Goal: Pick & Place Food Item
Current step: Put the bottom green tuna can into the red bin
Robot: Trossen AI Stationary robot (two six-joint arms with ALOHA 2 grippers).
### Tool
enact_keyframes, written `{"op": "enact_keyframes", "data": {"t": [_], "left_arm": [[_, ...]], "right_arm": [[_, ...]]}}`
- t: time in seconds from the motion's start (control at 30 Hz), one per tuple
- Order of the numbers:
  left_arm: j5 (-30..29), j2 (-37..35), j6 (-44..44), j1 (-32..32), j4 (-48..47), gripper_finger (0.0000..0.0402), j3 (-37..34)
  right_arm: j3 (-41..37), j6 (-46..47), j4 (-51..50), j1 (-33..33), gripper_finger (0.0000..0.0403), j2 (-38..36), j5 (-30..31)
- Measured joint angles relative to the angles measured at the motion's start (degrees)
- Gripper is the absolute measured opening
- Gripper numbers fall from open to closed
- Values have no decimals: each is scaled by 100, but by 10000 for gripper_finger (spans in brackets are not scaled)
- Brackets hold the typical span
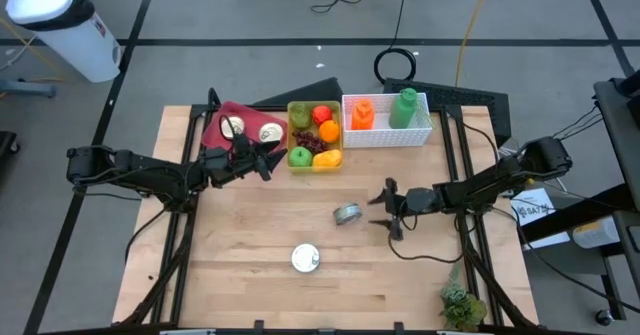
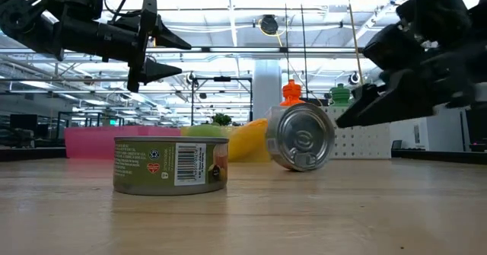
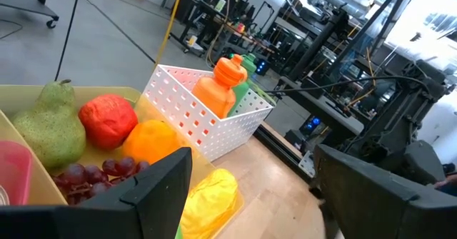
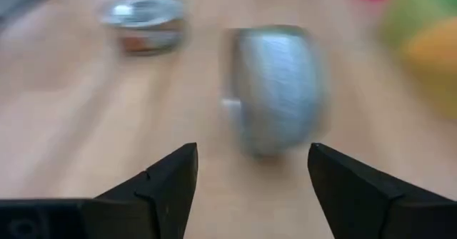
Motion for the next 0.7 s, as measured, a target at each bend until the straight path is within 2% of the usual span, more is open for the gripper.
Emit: {"op": "enact_keyframes", "data": {"t": [0.1,0.2,0.4,0.5,0.7], "left_arm": [[0,0,0,0,0,301,0],[0,0,0,0,0,301,0],[0,0,0,0,2,301,0],[0,0,0,0,2,301,0],[0,1,1,0,-12,301,0]], "right_arm": [[0,-15,118,-9,252,9,811],[0,7,456,-9,258,191,1001],[173,-605,1275,-14,271,921,672],[480,-735,1324,-88,271,1370,583],[988,-757,1316,-291,270,2050,-144]]}}
